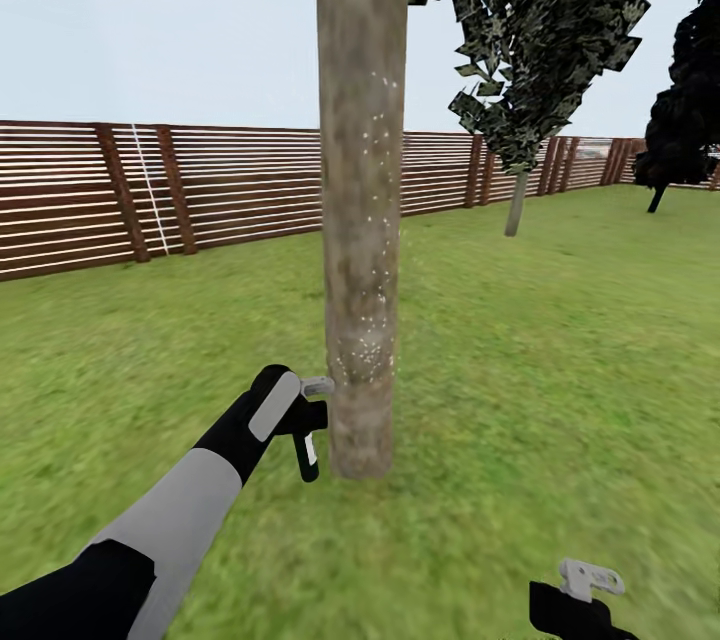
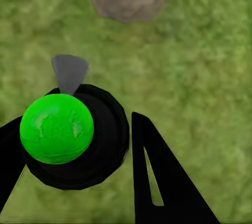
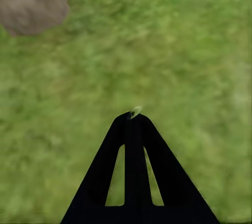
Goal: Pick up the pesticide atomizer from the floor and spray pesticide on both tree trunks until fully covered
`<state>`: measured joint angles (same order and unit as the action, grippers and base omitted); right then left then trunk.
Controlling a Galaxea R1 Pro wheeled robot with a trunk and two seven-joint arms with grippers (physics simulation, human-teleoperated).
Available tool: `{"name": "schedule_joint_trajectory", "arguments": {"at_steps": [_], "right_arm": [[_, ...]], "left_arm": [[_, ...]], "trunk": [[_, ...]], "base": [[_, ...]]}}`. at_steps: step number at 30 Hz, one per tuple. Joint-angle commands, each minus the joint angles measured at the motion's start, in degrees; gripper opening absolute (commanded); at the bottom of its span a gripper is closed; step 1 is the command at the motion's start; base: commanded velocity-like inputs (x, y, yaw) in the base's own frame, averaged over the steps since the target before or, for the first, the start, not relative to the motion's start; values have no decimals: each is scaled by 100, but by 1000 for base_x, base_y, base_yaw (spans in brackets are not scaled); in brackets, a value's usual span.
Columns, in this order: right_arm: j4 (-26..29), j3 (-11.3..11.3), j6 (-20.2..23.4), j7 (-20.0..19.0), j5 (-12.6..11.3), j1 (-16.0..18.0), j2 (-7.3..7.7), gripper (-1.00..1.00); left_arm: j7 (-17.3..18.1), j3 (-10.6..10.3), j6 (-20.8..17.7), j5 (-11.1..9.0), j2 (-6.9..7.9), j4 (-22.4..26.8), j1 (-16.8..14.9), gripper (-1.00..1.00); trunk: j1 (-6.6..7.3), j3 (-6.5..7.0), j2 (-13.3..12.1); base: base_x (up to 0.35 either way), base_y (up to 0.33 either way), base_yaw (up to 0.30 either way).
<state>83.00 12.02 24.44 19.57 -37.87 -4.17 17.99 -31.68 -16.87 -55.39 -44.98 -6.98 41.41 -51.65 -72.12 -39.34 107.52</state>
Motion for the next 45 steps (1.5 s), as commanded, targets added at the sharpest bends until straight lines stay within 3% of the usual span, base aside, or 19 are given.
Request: {"name": "schedule_joint_trajectory", "arguments": {"at_steps": [1,12,41,43,45], "right_arm": [[16,11,8,56,-53,-3,6,-100],[223,6,15,56,-53,-118,12,-100],[219,-18,65,63,-59,-120,3,-100],[222,-22,68,64,-61,-120,3,-100],[223,-23,73,65,-62,-120,3,-100]], "left_arm": [[-66,-18,-7,-54,4,7,-3,-100],[-66,-18,-9,-61,4,-1,-3,-100],[-66,-44,-19,-54,4,-3,-3,-100],[-81,-98,-23,-51,4,-15,-3,-100],[-101,-289,-24,-52,1,-32,-3,-100]], "trunk": [[-1,-5,3],[-1,-5,3],[-1,-5,3],[-1,-5,3],[-1,-5,3]], "base": [[96,335,-238],[79,335,-92],[47,314,-235],[0,30,-45],[0,12,-18]]}}
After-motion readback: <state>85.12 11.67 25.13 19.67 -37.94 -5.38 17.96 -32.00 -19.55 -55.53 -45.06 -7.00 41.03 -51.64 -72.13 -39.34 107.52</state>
